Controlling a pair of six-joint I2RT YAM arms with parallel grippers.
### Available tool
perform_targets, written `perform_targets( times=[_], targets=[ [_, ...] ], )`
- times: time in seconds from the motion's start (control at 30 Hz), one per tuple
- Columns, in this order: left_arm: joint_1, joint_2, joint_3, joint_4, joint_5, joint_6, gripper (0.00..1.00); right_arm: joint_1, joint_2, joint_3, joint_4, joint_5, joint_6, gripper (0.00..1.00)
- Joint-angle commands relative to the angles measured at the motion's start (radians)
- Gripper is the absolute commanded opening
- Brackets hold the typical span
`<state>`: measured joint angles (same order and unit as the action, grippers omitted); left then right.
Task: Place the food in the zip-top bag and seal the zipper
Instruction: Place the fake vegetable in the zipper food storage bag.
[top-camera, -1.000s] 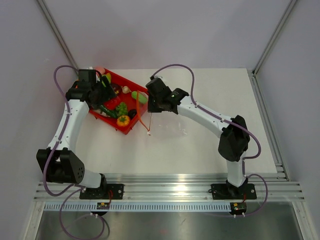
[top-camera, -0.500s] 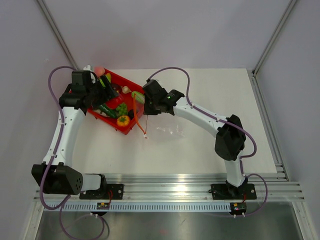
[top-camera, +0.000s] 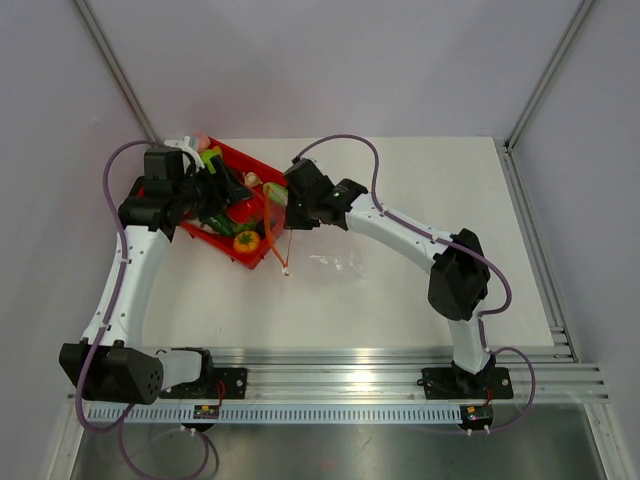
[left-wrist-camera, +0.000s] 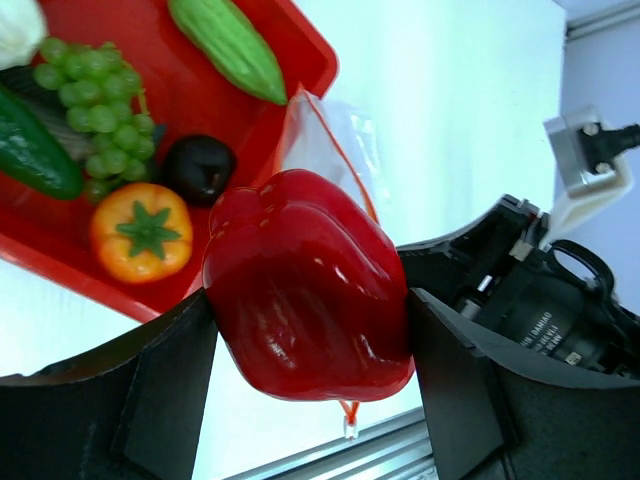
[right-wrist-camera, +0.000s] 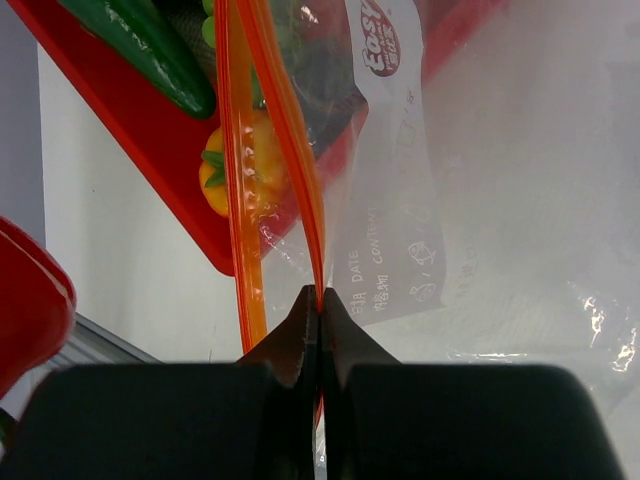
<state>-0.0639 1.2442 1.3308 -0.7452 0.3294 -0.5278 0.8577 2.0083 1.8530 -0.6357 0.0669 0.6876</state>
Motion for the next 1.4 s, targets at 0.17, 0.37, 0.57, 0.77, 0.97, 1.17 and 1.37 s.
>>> perform_targets(
  times=[0.17, 0.37, 0.57, 0.77, 0.97, 1.17, 1.37],
  targets=[
    [-0.050, -0.032, -0.093, 0.138, 0.148, -0.086, 0.21, 0.012, -0.039, 0.023, 0.062, -0.029, 0.024, 0.00],
    [-0.060, -0.025, -0.151, 0.190, 0.160, -0.121, 0.20, 0.014, -0.107, -0.034, 0.108, -0.062, 0.041, 0.00],
    [-0.066, 0.004, -0.182, 0.207, 0.152, -0.123, 0.19, 0.014, -0.167, -0.074, 0.142, -0.095, 0.055, 0.00],
    [-0.085, 0.032, -0.190, 0.218, 0.137, -0.127, 0.19, 0.014, -0.177, -0.077, 0.154, -0.130, 0.061, 0.00],
    [-0.117, 0.069, -0.174, 0.204, 0.099, -0.112, 0.19, 0.023, -0.178, -0.077, 0.165, -0.148, 0.069, 0.00],
    [-0.181, 0.104, -0.167, 0.188, 0.076, -0.094, 0.20, 0.024, -0.184, -0.055, 0.154, -0.118, 0.061, 0.00],
    [-0.226, 0.115, -0.115, 0.129, 0.088, -0.034, 0.46, 0.023, -0.175, -0.031, 0.133, -0.085, 0.047, 0.00]
  ],
)
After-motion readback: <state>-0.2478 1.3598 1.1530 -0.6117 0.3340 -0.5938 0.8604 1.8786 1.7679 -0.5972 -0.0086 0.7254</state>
